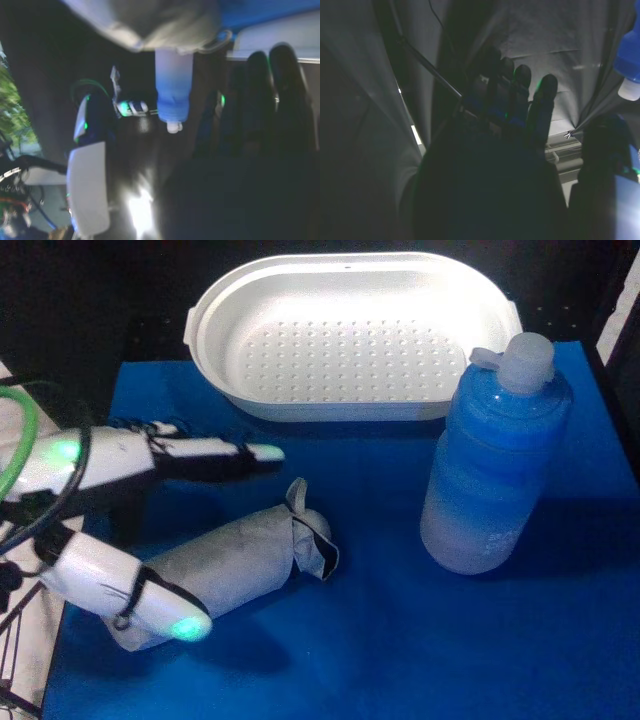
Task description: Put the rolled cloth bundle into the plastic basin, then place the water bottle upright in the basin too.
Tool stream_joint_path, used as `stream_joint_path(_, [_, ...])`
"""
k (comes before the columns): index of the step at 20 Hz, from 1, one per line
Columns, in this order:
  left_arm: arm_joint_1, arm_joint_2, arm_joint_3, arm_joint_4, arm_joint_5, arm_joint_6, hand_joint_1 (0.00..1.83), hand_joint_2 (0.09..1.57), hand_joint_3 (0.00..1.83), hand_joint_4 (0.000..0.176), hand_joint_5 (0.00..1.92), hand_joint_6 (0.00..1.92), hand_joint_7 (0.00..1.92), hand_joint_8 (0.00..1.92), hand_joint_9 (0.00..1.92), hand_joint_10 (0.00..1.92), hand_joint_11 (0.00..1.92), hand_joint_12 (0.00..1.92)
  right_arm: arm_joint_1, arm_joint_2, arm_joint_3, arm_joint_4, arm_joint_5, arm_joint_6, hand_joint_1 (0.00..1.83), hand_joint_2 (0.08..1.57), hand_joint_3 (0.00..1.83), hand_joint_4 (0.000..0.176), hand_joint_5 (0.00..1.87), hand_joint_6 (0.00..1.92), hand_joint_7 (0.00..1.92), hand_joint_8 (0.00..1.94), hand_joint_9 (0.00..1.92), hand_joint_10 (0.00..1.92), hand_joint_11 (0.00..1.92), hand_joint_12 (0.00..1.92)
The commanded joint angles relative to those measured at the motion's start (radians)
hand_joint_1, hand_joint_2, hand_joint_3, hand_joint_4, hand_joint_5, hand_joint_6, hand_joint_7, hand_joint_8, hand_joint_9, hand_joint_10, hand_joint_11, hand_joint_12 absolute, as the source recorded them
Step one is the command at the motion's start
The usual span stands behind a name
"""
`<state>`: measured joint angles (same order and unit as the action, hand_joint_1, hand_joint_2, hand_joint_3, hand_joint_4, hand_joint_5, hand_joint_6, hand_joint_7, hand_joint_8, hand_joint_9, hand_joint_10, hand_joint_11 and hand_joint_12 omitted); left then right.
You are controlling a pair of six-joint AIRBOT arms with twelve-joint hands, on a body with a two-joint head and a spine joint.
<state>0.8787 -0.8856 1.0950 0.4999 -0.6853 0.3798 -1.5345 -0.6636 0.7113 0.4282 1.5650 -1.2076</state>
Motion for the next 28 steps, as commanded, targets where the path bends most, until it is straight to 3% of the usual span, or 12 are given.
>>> stream_joint_path(1, [-0.018, -0.01, 0.001, 0.001, -0.054, -0.008, 0.69, 0.82, 0.0, 0.163, 0.24, 0.0, 0.35, 0.01, 0.39, 0.01, 0.0, 1.1, 0.006, 0.003, 0.006, 0.005, 0.119, 0.007, 0.29, 1.41, 0.0, 0.103, 0.33, 0.0, 0.24, 0.0, 0.2, 0.0, 0.04, 0.46])
stream_joint_path(6, [-0.045, -0.04, 0.014, 0.098, 0.063, -0.008, 0.76, 0.85, 0.0, 0.147, 0.32, 0.0, 0.46, 0.01, 0.52, 0.02, 0.0, 1.35, 0.006, 0.002, 0.005, 0.005, 0.118, 0.007, 0.32, 1.42, 0.0, 0.105, 0.34, 0.0, 0.25, 0.0, 0.2, 0.0, 0.01, 0.52])
stream_joint_path(9, [-0.05, -0.075, 0.057, 0.108, 0.137, -0.008, 0.88, 0.95, 0.01, 0.05, 0.54, 0.02, 0.53, 0.01, 0.55, 0.02, 0.05, 1.32, 0.006, 0.001, 0.005, 0.005, 0.118, 0.007, 0.31, 1.42, 0.0, 0.09, 0.33, 0.0, 0.25, 0.0, 0.22, 0.0, 0.02, 0.56])
stream_joint_path(11, [-0.05, -0.093, 0.083, 0.1, 0.17, -0.008, 1.01, 1.04, 0.0, 0.004, 0.76, 0.01, 0.69, 0.01, 0.48, 0.64, 0.28, 1.42, 0.006, 0.001, 0.005, 0.005, 0.118, 0.007, 0.31, 1.42, 0.0, 0.089, 0.34, 0.0, 0.27, 0.0, 0.24, 0.0, 0.06, 0.51])
stream_joint_path(12, [-0.05, -0.102, 0.095, 0.098, 0.187, -0.008, 1.02, 1.16, 0.0, 0.049, 0.84, 0.94, 0.78, 0.1, 0.3, 1.29, 0.36, 1.51, 0.006, 0.001, 0.005, 0.005, 0.118, 0.007, 0.3, 1.42, 0.0, 0.09, 0.34, 0.0, 0.27, 0.0, 0.24, 0.0, 0.09, 0.44])
stream_joint_path(13, [-0.05, -0.105, 0.1, 0.095, 0.193, -0.008, 0.99, 1.19, 0.0, 0.076, 0.8, 1.2, 0.61, 0.7, 0.31, 1.46, 0.39, 1.61, 0.006, 0.001, 0.005, 0.005, 0.118, 0.007, 0.3, 1.42, 0.0, 0.089, 0.34, 0.0, 0.27, 0.0, 0.24, 0.0, 0.1, 0.43])
stream_joint_path(14, [-0.05, -0.106, 0.102, 0.093, 0.196, -0.008, 1.04, 1.21, 0.0, 0.0, 0.79, 1.28, 0.5, 1.54, 0.43, 1.78, 0.52, 1.88, 0.006, 0.001, 0.005, 0.005, 0.118, 0.007, 0.29, 1.43, 0.0, 0.089, 0.34, 0.0, 0.26, 0.0, 0.24, 0.0, 0.12, 0.36])
stream_joint_path(15, [-0.05, -0.106, 0.103, 0.092, 0.198, -0.007, 1.06, 1.25, 0.01, 0.0, 0.73, 1.4, 0.52, 1.78, 0.52, 1.9, 0.65, 1.92, 0.006, 0.001, 0.005, 0.005, 0.118, 0.007, 0.29, 1.43, 0.01, 0.084, 0.33, 0.0, 0.26, 0.0, 0.24, 0.0, 0.12, 0.35])
stream_joint_path(16, [-0.05, -0.106, 0.104, 0.084, 0.197, -0.004, 1.46, 1.17, 0.0, 0.055, 0.5, 1.91, 0.66, 1.92, 0.76, 1.92, 1.0, 1.92, 0.005, 0.001, 0.005, 0.005, 0.118, 0.007, 0.31, 1.44, 0.0, 0.078, 0.33, 0.0, 0.26, 0.0, 0.24, 0.0, 0.12, 0.35])
stream_joint_path(17, [-0.051, -0.105, 0.106, 0.074, 0.194, 0.004, 1.71, 1.13, 0.0, 0.161, 0.6, 1.92, 0.69, 1.92, 1.0, 1.92, 1.3, 1.92, 0.005, 0.001, 0.005, 0.005, 0.118, 0.007, 0.31, 1.44, 0.0, 0.08, 0.33, 0.0, 0.26, 0.0, 0.24, 0.0, 0.12, 0.35])
stream_joint_path(18, [-0.051, -0.103, 0.105, 0.043, 0.185, 0.028, 1.81, 1.11, 0.0, 0.176, 0.67, 1.92, 0.76, 1.92, 1.24, 1.92, 1.51, 1.92, 0.005, 0.0, 0.005, 0.005, 0.117, 0.007, 0.29, 1.43, 0.0, 0.077, 0.34, 0.0, 0.26, 0.0, 0.24, 0.0, 0.13, 0.35])
stream_joint_path(28, [-0.197, -0.022, 0.052, -0.032, -0.058, 0.082, 1.62, 1.17, 0.0, 0.176, 0.53, 1.92, 0.92, 1.92, 1.23, 1.92, 1.43, 1.92, 0.005, -0.006, 0.006, 0.006, 0.115, 0.007, 0.28, 1.44, 0.0, 0.063, 0.35, 0.0, 0.27, 0.0, 0.26, 0.0, 0.14, 0.33])
